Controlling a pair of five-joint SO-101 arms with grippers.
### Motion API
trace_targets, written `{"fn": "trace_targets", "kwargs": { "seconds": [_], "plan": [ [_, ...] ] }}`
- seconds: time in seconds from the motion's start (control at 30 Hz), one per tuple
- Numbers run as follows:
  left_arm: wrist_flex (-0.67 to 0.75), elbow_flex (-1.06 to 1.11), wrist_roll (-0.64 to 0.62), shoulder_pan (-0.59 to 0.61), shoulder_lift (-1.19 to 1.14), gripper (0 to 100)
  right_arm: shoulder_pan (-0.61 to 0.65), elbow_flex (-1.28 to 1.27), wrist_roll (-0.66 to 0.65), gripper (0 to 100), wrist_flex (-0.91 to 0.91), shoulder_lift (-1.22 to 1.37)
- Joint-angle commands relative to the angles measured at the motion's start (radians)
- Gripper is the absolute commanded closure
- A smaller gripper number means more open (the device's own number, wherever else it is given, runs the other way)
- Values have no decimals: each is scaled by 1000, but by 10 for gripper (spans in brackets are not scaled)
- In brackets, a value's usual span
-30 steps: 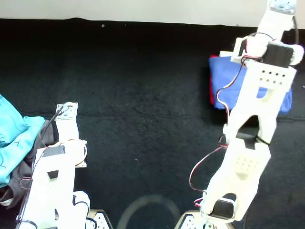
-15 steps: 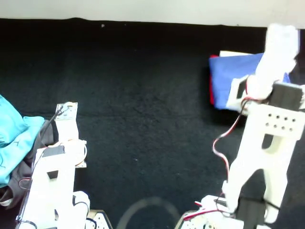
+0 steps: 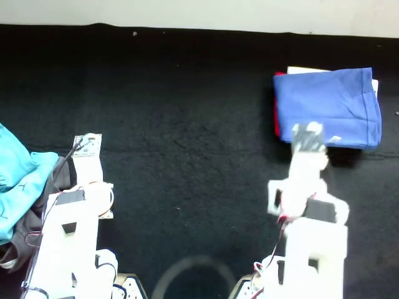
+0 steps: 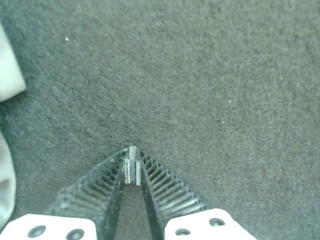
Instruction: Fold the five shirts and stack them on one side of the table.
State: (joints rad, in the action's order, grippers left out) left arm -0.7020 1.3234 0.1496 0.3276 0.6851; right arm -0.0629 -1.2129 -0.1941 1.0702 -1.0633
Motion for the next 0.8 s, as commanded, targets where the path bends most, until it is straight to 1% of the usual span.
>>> {"fn": "trace_targets", "kwargs": {
  "seconds": [0.0,0.23,0.43,0.63,0.7,0.77],
  "plan": [
    [12,-21,-6,-7,-8,991,2,-209,-8,990,-111,-128],
    [12,-21,-6,-7,-8,991,1,-446,49,990,-219,-317],
    [12,-21,-6,-7,-8,991,7,-519,46,990,-222,-453],
    [9,-30,-3,-4,-5,991,7,-539,46,989,-217,-507],
    [-38,-56,15,19,-2,991,7,-539,46,989,-217,-507],
    [-161,-139,64,81,-2,991,7,-539,46,989,-217,-507]
  ]
}}
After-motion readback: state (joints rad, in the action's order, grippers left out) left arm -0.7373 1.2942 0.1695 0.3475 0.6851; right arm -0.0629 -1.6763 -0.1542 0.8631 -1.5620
